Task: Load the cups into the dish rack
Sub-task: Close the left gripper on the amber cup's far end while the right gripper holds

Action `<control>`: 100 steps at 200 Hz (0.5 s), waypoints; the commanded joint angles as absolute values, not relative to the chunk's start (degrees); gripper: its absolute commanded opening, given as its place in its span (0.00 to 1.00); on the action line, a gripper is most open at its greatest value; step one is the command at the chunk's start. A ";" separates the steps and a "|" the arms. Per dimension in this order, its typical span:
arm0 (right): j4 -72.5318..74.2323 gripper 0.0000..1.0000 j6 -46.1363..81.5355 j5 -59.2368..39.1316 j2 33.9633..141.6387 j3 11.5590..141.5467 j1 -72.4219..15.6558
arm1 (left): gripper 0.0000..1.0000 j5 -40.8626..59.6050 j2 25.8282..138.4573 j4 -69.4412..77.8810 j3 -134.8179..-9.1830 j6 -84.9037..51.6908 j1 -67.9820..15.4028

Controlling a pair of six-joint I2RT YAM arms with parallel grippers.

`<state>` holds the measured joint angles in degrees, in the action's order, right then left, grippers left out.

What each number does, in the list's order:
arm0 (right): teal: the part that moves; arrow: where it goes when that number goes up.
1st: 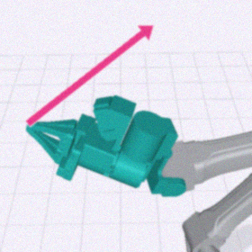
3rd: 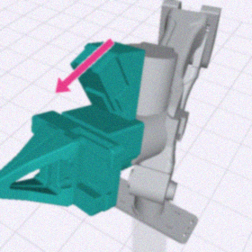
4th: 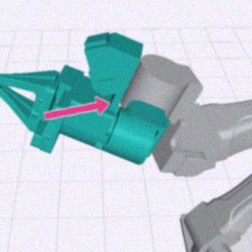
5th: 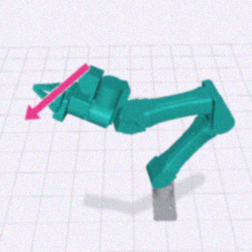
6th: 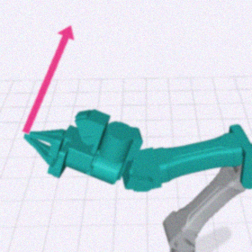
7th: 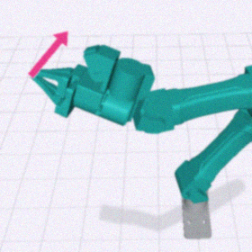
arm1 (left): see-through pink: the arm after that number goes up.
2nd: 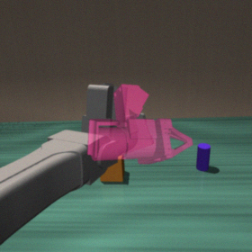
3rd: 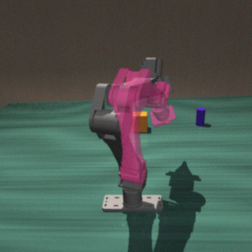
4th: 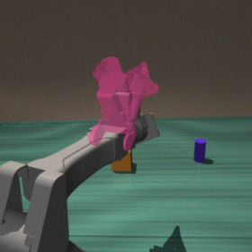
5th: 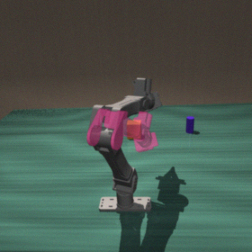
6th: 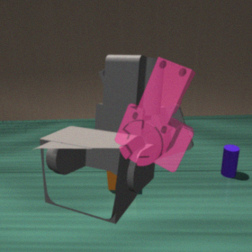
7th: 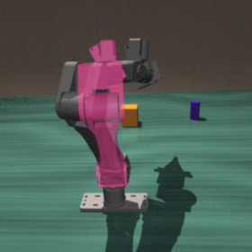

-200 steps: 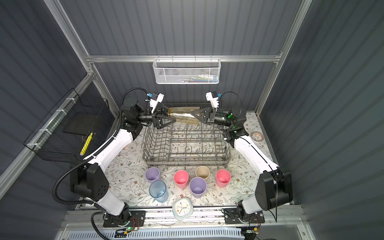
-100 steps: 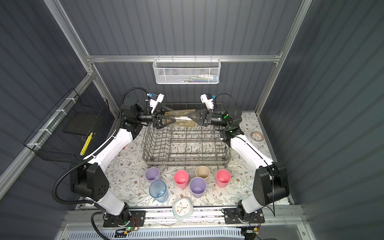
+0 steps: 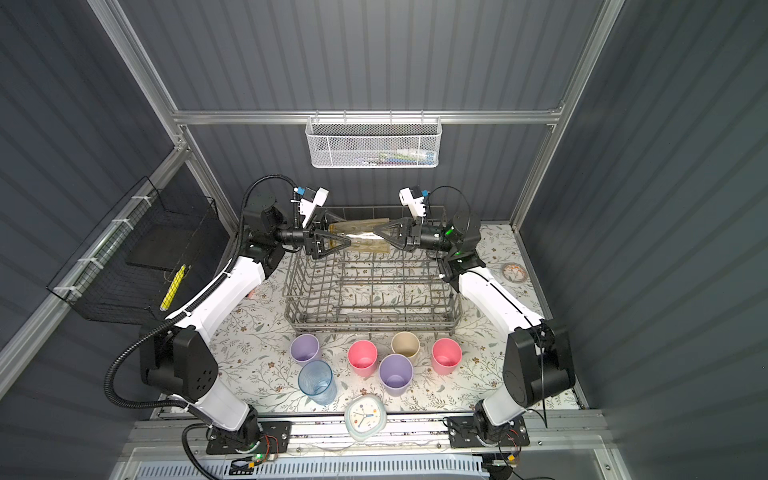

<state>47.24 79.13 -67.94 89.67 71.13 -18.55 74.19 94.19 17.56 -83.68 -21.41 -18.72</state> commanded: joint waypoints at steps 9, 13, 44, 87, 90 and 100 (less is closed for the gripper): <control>51.07 0.00 79.54 -67.67 90.08 73.22 -18.90 | 0.86 76.16 93.69 16.17 -84.06 -19.70 -19.07; 51.09 0.00 79.61 -67.56 90.09 73.29 -18.98 | 0.85 76.20 93.67 16.17 -84.00 -19.61 -19.03; 51.24 0.00 79.65 -67.58 90.17 73.13 -19.07 | 0.75 76.18 93.62 16.06 -83.80 -19.43 -19.07; 51.26 0.00 79.79 -67.80 90.36 72.95 -19.16 | 0.64 76.04 93.27 16.17 -83.58 -19.22 -19.07; 51.32 0.00 79.80 -67.89 90.35 72.95 -19.16 | 0.63 76.05 93.25 16.24 -83.54 -19.18 -19.07; 51.16 0.00 79.76 -67.98 90.35 72.83 -19.16 | 0.60 75.87 92.95 16.33 -83.34 -19.08 -19.06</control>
